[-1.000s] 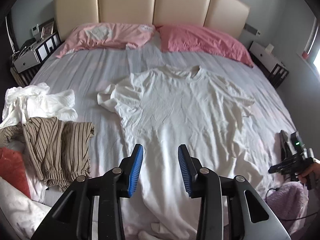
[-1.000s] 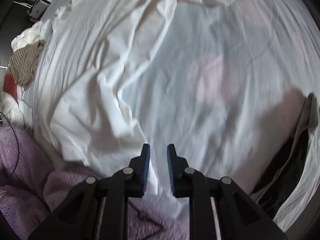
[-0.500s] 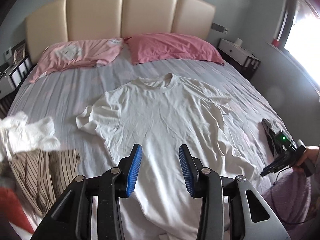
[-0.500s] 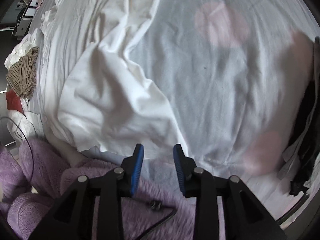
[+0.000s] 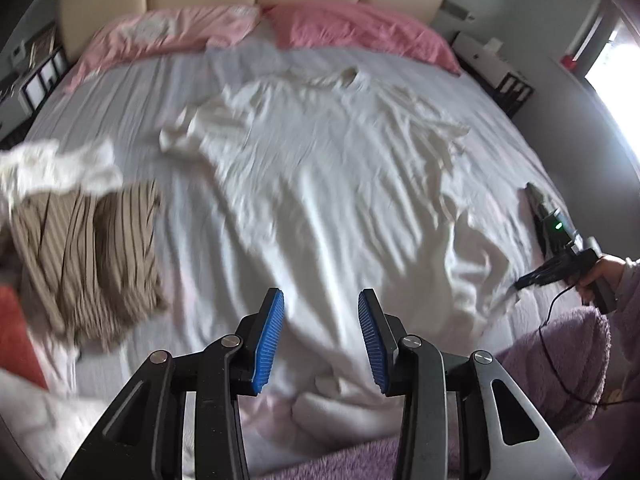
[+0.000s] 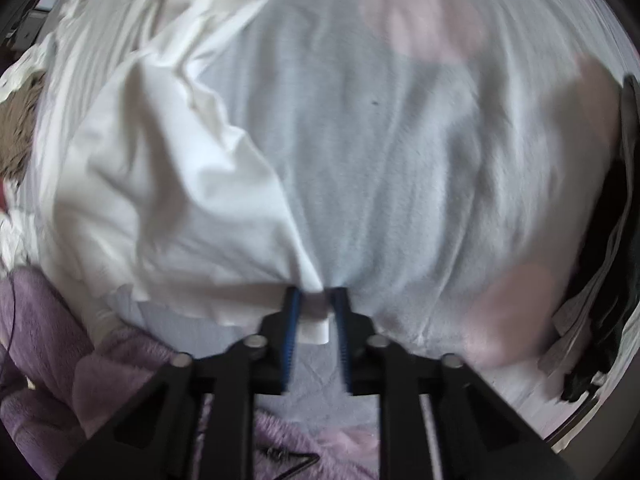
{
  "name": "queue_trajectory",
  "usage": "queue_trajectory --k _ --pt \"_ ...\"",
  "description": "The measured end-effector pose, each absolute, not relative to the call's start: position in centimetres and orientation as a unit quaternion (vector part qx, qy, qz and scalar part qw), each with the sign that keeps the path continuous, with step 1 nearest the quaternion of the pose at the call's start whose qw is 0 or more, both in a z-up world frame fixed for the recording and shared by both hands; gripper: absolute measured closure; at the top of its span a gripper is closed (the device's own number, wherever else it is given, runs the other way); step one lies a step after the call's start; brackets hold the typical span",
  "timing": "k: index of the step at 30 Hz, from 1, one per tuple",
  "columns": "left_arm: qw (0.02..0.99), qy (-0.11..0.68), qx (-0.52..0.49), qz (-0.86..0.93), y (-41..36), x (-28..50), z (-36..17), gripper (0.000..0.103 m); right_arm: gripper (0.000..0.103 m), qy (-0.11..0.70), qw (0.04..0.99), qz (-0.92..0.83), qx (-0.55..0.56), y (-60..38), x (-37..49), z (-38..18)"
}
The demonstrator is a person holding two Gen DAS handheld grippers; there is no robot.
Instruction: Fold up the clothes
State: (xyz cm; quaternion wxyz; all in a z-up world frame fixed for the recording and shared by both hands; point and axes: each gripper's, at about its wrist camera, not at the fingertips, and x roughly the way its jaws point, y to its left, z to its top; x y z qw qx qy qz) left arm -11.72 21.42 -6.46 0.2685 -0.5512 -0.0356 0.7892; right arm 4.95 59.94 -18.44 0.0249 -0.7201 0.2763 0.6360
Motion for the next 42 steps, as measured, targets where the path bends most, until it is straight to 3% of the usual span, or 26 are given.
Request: queue_trajectory --k 6,13,17,19,25,26,27,30,35,36,38,42 --pt "0.25 -0.037 -0.622 0.741 22.2 -10.2 -10.9 0.061 0.1 0.253 0.023 0.664 -0.703 60.9 5.0 -14.9" --pt "0.328 0.113 -0.688 0.637 27.6 -8.6 -16.2 0.059 0.1 0.262 0.028 0.685 -0.68 61.9 6.3 -11.9" --pt "0.335 0.177 -0.696 0.61 29.5 -7.9 -18.4 0.054 0.093 0.282 0.02 0.691 -0.666 62.0 6.5 -10.8" --pt "0.342 0.182 -0.699 0.601 30.1 -7.4 -19.2 0.054 0.085 0.293 0.015 0.686 -0.666 64.6 9.5 -12.0" --pt "0.348 0.175 -0.707 0.591 31.3 -6.4 -20.8 0.054 0.084 0.3 0.003 0.68 -0.669 64.8 11.4 -15.8" --pt "0.345 0.173 -0.712 0.586 31.6 -6.1 -21.2 0.06 0.084 0.3 0.003 0.679 -0.671 64.9 11.3 -16.1" --pt "0.341 0.173 -0.715 0.585 31.7 -5.9 -21.1 0.081 0.084 0.299 0.004 0.677 -0.672 65.1 11.1 -16.3" --pt "0.334 0.157 -0.711 0.598 30.5 -5.5 -19.4 0.095 0.084 0.31 0.001 0.674 -0.671 65.6 10.9 -16.8" --pt "0.323 0.131 -0.705 0.618 28.7 -4.7 -16.5 0.096 0.084 0.335 -0.018 0.673 -0.659 65.5 11.2 -17.0" --pt "0.321 0.126 -0.703 0.622 28.3 -4.5 -16.0 0.096 0.085 0.332 -0.014 0.675 -0.658 65.4 11.2 -16.9" --pt "0.316 0.115 -0.7 0.63 27.6 -4.2 -14.8 0.096 0.098 0.32 -0.012 0.683 -0.657 65.0 11.1 -16.3" --pt "0.306 0.092 -0.695 0.644 26.0 -3.6 -12.6 0.096 0.1 0.305 -0.031 0.708 -0.637 63.9 11.4 -12.8"
